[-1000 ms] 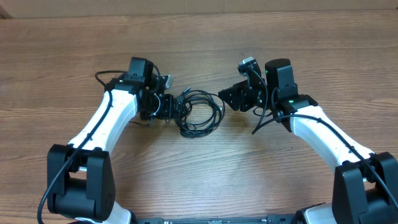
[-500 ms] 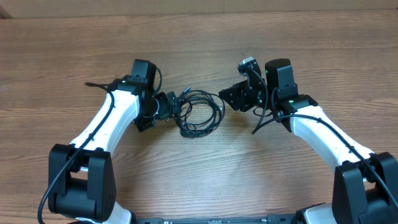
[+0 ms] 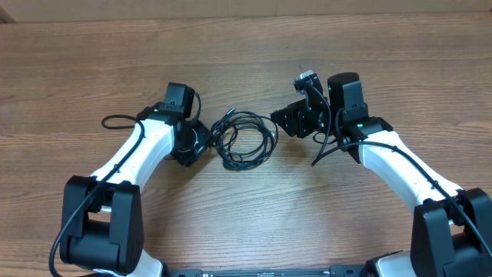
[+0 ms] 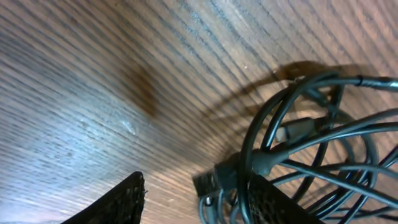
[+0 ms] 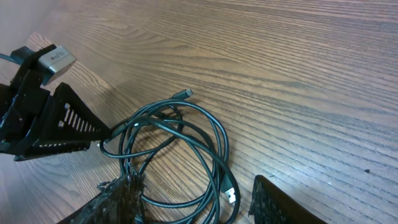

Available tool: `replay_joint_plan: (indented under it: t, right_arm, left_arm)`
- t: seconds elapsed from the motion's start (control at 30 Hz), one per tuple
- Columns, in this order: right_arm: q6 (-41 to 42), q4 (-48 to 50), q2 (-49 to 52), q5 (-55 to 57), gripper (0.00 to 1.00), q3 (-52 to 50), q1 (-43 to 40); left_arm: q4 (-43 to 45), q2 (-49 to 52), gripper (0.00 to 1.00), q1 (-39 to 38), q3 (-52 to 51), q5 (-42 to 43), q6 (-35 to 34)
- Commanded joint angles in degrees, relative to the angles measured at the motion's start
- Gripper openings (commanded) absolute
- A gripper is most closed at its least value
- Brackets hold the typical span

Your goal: Untangle cables

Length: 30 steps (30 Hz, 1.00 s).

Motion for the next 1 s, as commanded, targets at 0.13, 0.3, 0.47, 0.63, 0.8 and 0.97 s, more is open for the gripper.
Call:
replay_joint_plan:
  t: [0.13, 0.3, 0.47, 0.63, 0.8, 0.97]
  right_arm:
    - [0.2, 0.1, -1.4, 0.6, 0.57, 0.7, 0.3]
    - [0.2, 0.1, -1.4, 0.6, 0.57, 0.7, 0.3]
    - [0.2, 0.1, -1.4, 0.6, 0.57, 0.7, 0.3]
    - [0.2, 0.1, -1.4, 0.6, 0.57, 0.7, 0.3]
    - [0.2, 0.1, -1.4, 0.6, 0.57, 0.7, 0.3]
    - [0.2, 0.1, -1.4, 0.6, 0.57, 0.7, 0.3]
  left_arm:
    - [2.3, 0.5, 0.45, -1.0, -0.8, -1.2, -3.5]
    - [3.2, 0.5, 0.43, -1.7, -0.8, -1.2, -3.2]
    - [4.1, 0.5, 0.48, -3.3, -0.8, -1.9, -3.3]
    - [6.2, 0.5, 0.48, -5.0, -0.8, -2.6, -3.3]
    - [7.0, 0.5, 0.38, -6.3, -0.8, -2.9, -3.3]
    - [6.8, 0.5, 0.17, -6.6, -0.8, -4.1, -3.3]
